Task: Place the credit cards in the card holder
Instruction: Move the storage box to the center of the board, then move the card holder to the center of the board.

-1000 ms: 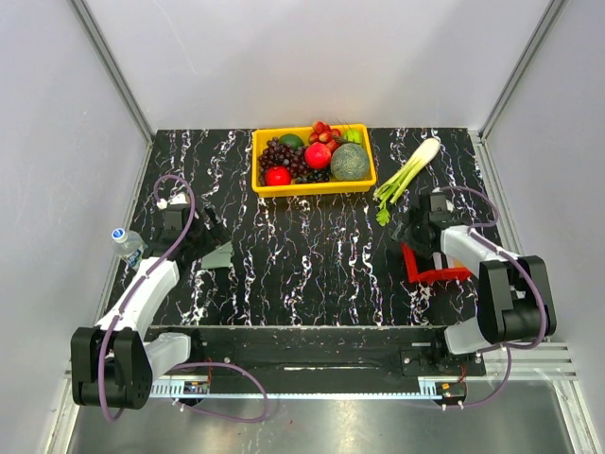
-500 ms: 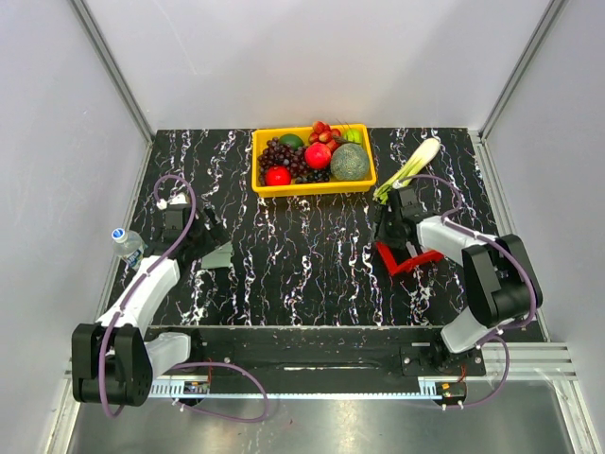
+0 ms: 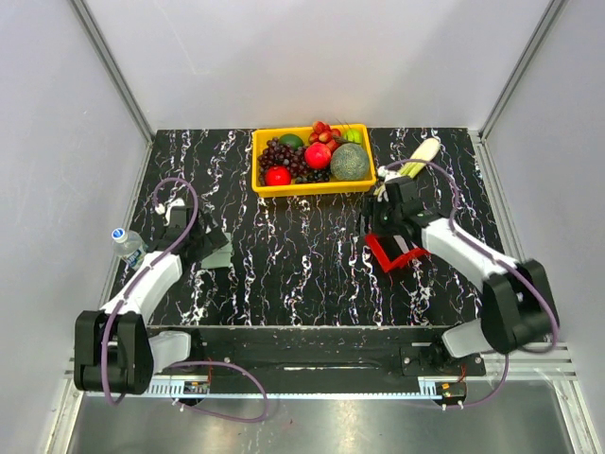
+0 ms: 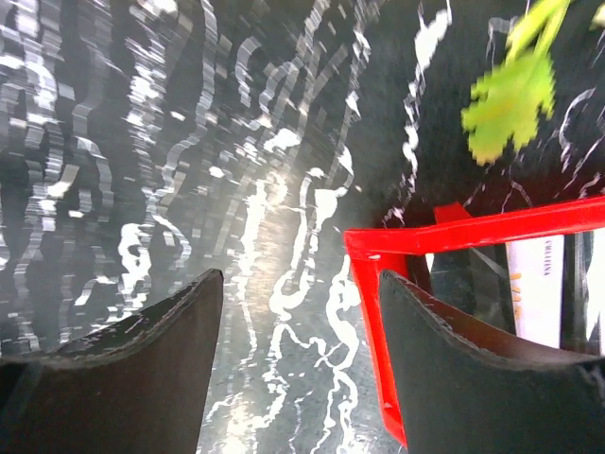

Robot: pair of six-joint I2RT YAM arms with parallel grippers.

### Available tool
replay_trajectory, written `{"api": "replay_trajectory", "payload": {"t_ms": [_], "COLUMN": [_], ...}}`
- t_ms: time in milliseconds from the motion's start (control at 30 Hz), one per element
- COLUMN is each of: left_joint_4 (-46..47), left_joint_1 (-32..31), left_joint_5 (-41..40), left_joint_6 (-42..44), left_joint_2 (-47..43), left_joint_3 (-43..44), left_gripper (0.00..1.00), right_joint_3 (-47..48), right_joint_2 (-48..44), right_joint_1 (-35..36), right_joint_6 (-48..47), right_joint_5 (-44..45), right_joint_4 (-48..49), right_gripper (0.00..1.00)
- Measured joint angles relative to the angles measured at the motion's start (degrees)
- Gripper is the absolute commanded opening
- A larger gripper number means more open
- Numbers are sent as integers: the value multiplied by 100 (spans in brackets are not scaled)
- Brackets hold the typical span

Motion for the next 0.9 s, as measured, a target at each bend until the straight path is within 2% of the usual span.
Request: {"api": "replay_trajectory", "payload": {"t_ms": [167,267,367,533,600,667,833,900], "left_joint_4": [-39,-37,31,240,378,542,796,935], "left_joint_1": [0,4,9,15,13,-46,-568,-872], "left_joint_5": [-155,-129,-17,328,551,822,1220,1303], "left_joint_6": [-39,-37,-13,46,107,160,308,297], "left_joint_2": [570,1036,1419,1456,1436,1384,1381,1478], "left_joint_3": [118,262,315,304,245,144,28,28], "left_gripper": [99,93,82,63,59,49,22,16], "right_joint_3": [9,13,7,-52,-52,-52,-52,-52], "right_joint_2": [-1200,-1298,-1010,-369,-114,105,625,754], "right_joint_1": [35,181,452,798,870,911,1008,1045], "right_joint_6": [9,153,321,579,662,741,894,935], "right_joint_5": [-251,-494,-695,-1019,-1126,-1200,-1362,-1392], "right_joint_4": [74,208,323,625,756,872,1117,1156], "right_gripper": [72,71,70,68,68,68,68,68]}}
